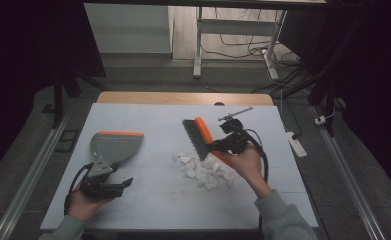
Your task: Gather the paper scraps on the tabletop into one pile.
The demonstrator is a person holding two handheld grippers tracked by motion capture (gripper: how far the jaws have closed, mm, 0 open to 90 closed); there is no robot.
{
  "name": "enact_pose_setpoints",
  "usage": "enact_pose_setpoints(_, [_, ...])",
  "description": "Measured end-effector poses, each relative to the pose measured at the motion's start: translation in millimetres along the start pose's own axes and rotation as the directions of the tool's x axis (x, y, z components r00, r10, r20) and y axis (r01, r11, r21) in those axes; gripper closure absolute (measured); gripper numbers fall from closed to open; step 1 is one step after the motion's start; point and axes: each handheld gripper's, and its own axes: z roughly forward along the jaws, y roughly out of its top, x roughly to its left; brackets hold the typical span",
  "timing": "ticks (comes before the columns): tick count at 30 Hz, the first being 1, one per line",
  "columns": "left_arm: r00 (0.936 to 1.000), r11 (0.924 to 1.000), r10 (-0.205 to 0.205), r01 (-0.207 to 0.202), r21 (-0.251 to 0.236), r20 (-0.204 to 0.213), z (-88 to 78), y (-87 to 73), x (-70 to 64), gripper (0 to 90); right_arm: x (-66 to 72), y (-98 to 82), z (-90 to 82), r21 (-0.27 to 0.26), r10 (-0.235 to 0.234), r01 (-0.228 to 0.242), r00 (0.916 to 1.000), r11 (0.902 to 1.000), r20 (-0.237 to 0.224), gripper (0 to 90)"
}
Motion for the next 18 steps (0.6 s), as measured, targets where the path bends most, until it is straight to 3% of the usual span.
enact_pose_setpoints(4, [1.0000,1.0000,0.001,-0.001,-0.001,0.000,-0.9,-1.0,0.5,28.2,17.0,26.3,36.5,0.037,-0.031,0.032,0.9992,0.9988,-0.024,71.1])
enact_pose_setpoints(9, [1.0000,1.0000,-0.003,0.003,-0.007,-0.002,-2.6,-2.8,1.3,28.3,23.9,49.6,88.0,0.091,-0.003,0.007,0.9991,0.9959,-0.042,71.0])
enact_pose_setpoints(11, [1.0000,1.0000,-0.004,0.004,-0.007,-0.002,-3.0,-3.6,1.8,28.3,21.6,51.4,100.3,0.104,0.019,-0.013,0.9982,0.9945,-0.056,71.0])
enact_pose_setpoints(15, [1.0000,1.0000,-0.003,0.002,-0.008,-0.003,-3.5,-4.9,2.2,28.3,8.7,46.4,114.8,0.161,0.034,-0.035,0.9994,0.9863,0.009,71.1])
enact_pose_setpoints(18, [1.0000,0.9999,-0.001,0.001,-0.011,-0.004,-4.5,-4.9,2.4,28.3,-6.2,38.8,105.7,0.163,0.065,-0.070,0.9972,0.9841,0.036,71.0])
